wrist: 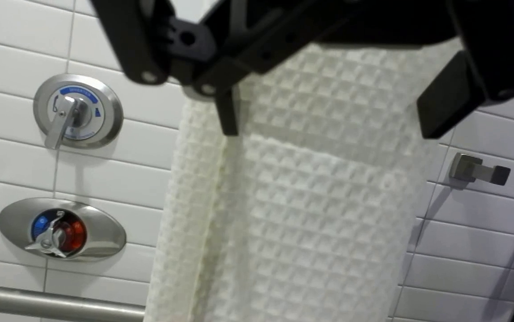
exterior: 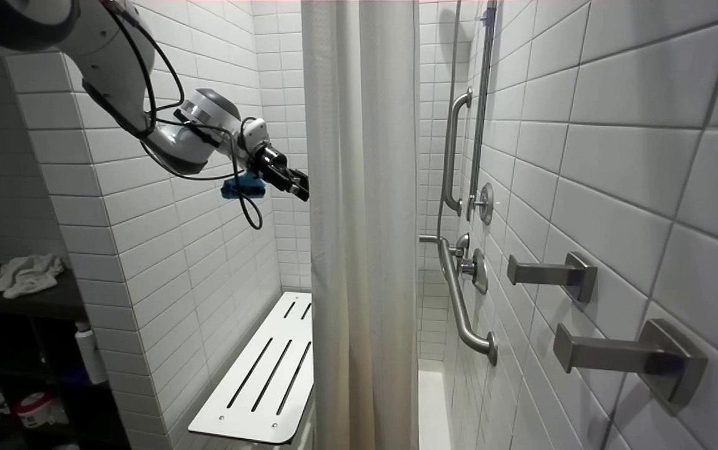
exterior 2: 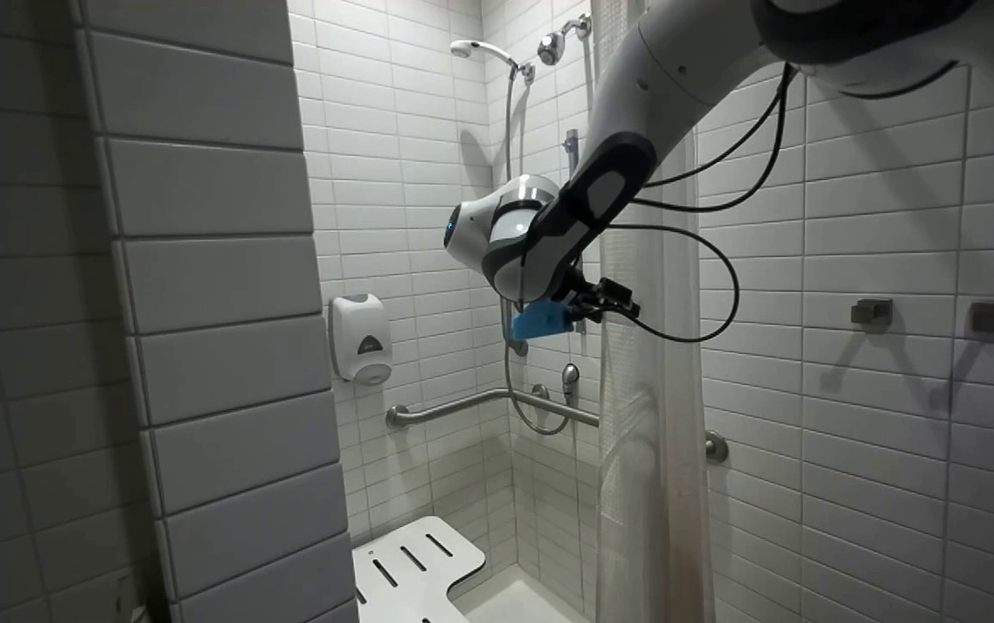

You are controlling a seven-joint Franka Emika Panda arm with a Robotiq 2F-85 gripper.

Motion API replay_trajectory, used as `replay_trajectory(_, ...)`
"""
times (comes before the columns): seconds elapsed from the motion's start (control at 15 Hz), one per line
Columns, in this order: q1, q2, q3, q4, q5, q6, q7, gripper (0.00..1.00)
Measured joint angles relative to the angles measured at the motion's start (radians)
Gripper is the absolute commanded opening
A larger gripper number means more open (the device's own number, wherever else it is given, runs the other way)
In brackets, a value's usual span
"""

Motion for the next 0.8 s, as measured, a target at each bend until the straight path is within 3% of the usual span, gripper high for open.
replay_trajectory(0.4, -0.008, 0.005, -0.010, 0.062, -0.037, -0.002, -0.062, 1.00)
replay_trajectory(0.47, -0.014, 0.005, -0.012, 0.072, -0.037, -0.002, -0.075, 0.75)
replay_trajectory(0.6, -0.029, 0.007, -0.015, 0.088, -0.037, -0.002, -0.097, 0.68)
replay_trajectory(0.8, -0.056, 0.017, -0.023, 0.102, -0.036, 0.001, -0.121, 0.43)
